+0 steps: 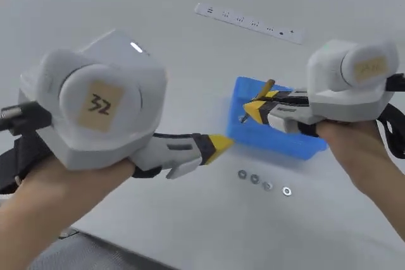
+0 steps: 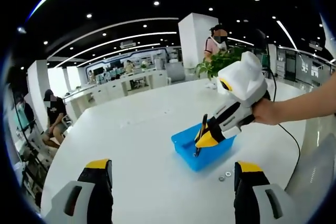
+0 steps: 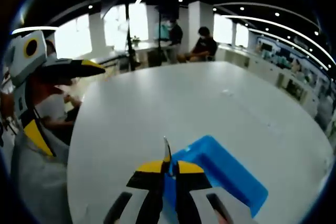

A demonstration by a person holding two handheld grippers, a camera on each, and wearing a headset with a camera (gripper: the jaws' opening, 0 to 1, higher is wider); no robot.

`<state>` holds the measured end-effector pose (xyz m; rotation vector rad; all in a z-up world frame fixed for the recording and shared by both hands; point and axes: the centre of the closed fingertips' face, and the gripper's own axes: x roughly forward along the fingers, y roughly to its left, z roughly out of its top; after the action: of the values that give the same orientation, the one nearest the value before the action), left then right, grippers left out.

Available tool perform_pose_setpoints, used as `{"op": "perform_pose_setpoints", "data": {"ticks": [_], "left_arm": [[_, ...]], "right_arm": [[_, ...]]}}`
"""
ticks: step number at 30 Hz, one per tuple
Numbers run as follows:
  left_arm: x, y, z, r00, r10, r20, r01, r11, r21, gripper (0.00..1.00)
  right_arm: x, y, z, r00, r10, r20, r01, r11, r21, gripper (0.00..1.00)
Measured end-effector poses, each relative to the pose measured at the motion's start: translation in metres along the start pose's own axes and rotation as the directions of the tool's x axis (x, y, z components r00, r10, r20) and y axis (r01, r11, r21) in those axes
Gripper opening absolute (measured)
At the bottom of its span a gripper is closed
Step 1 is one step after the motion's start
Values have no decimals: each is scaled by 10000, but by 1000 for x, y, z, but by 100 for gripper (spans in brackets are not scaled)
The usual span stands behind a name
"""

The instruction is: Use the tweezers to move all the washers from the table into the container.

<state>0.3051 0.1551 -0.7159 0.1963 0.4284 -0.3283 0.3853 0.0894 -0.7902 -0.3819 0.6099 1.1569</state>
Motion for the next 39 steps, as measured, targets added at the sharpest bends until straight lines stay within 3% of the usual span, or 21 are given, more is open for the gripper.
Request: {"op": "perform_pose_setpoints", "data": {"ticks": [3,8,20,26,31,35,39], "left_arm": [[-2,-2,-5,9999,43,-140,-45,9999,-146,99],[-6,-5,-13,9995,4,-311,-10,9998,-183,99],[-9,-2,-18,9985,128,-525,-142,9995,-270,99],[-9,-8,-22,9972,-102,-737,86,9997,-210,99],[-9,-14,-25,9954,-390,-877,372,9991,-221,99],[-10,-19,-30,9928,-561,-1058,557,9984,-69,99],[-13,-24,-35,9889,-766,-1270,771,9970,-8,99]], "right_arm": [[6,-3,-9,9993,-79,-368,75,9999,-130,4],[10,-8,-13,9991,-26,-433,32,9999,129,4],[20,-10,-16,9970,63,-766,-47,9998,212,4],[19,-12,-15,9972,86,-736,-62,9995,320,5],[13,-15,-10,9985,120,-526,-86,9980,628,5],[-3,-7,0,9996,33,-297,-16,9983,574,5],[-26,4,16,9996,-36,288,21,9986,523,5]]}}
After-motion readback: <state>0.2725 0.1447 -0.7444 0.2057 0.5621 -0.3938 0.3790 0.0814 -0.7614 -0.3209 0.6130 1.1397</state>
